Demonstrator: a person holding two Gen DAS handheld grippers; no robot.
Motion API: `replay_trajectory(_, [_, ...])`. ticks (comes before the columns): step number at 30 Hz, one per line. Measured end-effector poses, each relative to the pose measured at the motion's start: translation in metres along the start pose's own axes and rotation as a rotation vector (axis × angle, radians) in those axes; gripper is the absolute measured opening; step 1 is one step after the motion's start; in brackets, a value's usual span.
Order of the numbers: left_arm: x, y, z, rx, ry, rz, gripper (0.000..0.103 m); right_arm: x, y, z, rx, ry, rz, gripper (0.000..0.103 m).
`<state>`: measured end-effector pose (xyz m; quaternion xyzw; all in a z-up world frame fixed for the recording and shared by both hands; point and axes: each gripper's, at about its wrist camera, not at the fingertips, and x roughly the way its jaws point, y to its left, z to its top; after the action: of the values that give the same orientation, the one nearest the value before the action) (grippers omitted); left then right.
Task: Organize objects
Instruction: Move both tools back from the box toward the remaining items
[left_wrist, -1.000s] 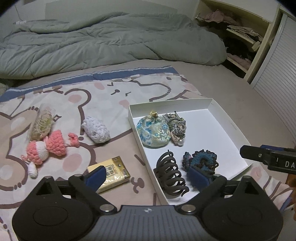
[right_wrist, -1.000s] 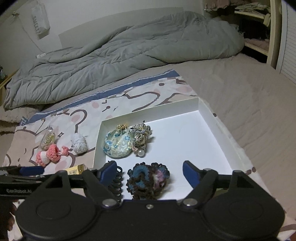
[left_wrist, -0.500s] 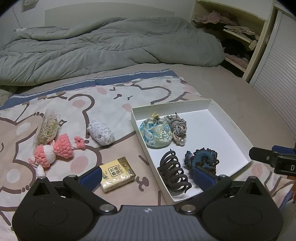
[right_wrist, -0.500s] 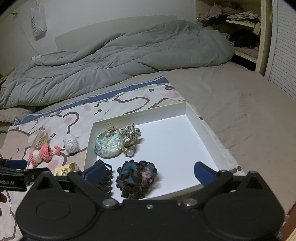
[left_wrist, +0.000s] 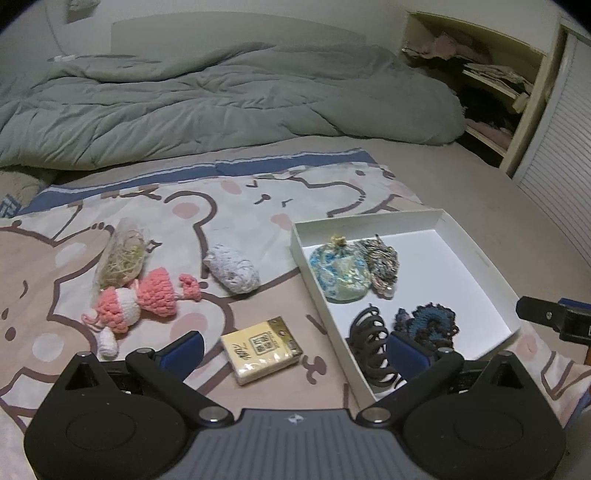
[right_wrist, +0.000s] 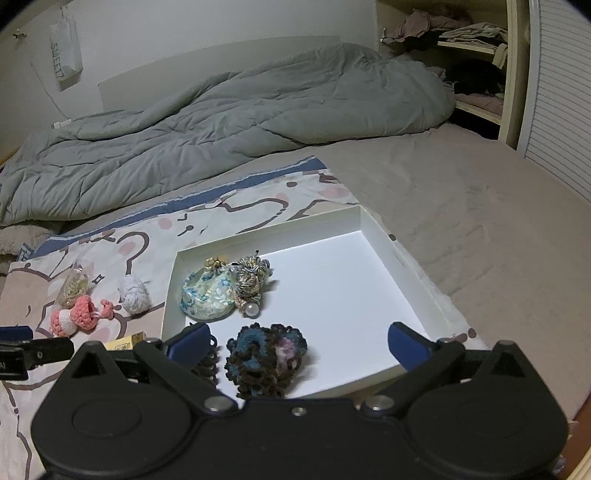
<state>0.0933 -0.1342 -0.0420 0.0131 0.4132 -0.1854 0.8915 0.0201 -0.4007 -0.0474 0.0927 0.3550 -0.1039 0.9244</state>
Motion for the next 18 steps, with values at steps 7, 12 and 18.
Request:
replay_trajectory(7, [-0.009, 0.026, 0.005, -0.046, -0.033, 0.034, 0.103, 0.004, 0.018, 0.007, -0.007, -0.019, 0.030, 0.103])
replay_trajectory(12, [-0.017, 0.049, 0.008, -0.081, -0.060, 0.066, 0.103, 0.012, 0.039, 0.012, -0.046, -0.028, 0.075, 0.103])
replay_trajectory(18, [-0.023, 0.076, 0.011, -0.108, -0.079, 0.119, 0.103, 0.021, 0.069, 0.023, -0.089, -0.037, 0.139, 0.103])
